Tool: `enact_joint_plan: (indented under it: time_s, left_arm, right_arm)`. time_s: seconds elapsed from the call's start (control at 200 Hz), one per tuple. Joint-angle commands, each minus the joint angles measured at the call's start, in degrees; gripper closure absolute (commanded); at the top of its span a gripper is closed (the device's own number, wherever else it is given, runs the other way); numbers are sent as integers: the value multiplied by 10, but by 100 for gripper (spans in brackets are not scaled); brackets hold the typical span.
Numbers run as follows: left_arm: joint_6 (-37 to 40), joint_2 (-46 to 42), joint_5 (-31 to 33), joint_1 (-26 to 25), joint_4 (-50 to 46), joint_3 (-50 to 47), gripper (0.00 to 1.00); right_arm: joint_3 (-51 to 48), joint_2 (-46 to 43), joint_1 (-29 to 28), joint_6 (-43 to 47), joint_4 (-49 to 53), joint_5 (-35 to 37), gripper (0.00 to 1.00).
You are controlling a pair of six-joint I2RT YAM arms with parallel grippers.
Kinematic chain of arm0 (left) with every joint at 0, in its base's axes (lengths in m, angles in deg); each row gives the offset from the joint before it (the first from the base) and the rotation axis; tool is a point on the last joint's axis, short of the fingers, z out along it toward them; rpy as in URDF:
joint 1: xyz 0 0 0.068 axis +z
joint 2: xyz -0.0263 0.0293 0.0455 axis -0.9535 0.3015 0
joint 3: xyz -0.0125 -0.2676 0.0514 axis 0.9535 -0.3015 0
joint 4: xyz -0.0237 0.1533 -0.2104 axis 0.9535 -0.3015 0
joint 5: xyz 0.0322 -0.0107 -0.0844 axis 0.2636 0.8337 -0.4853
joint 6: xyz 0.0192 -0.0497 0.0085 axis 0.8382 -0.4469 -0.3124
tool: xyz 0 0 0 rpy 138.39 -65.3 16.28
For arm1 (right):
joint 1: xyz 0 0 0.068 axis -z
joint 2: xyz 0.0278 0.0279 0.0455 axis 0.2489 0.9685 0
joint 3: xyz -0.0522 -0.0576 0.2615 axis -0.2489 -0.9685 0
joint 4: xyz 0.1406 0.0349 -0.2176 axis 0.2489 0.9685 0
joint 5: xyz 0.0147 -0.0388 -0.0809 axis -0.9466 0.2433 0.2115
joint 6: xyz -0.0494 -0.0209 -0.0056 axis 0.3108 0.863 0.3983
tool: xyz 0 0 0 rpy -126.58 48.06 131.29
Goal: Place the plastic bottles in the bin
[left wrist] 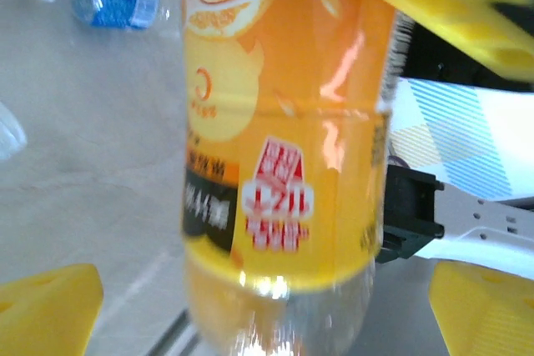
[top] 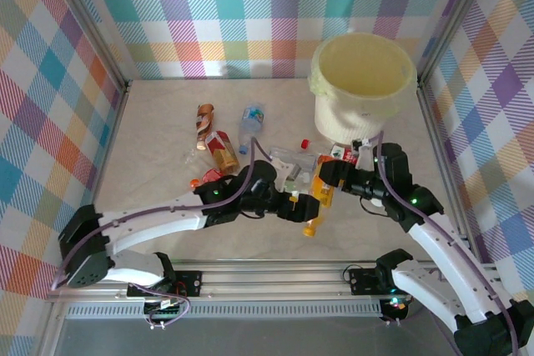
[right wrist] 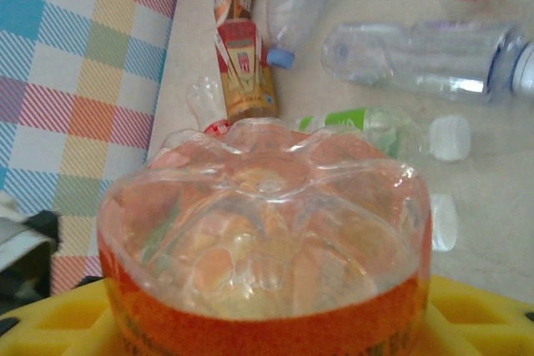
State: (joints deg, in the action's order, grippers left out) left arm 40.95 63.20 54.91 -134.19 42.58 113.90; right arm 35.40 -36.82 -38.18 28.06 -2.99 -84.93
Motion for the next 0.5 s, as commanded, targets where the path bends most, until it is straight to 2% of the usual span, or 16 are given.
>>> enact_joint_plan:
  time_s: [0.0,0.19,0.495]
  left_arm:
    - [136,-64,49,-2,-88,23,0]
    - [221,-129,70,-2,-174,30,0]
    - [261,-211,112,-2,-216,7,0]
  right_arm:
    - [66,-9,-1,65,52,56,38]
    - [174,25,1,127,67,122,38]
    - [334,124,4,251,20,263,37]
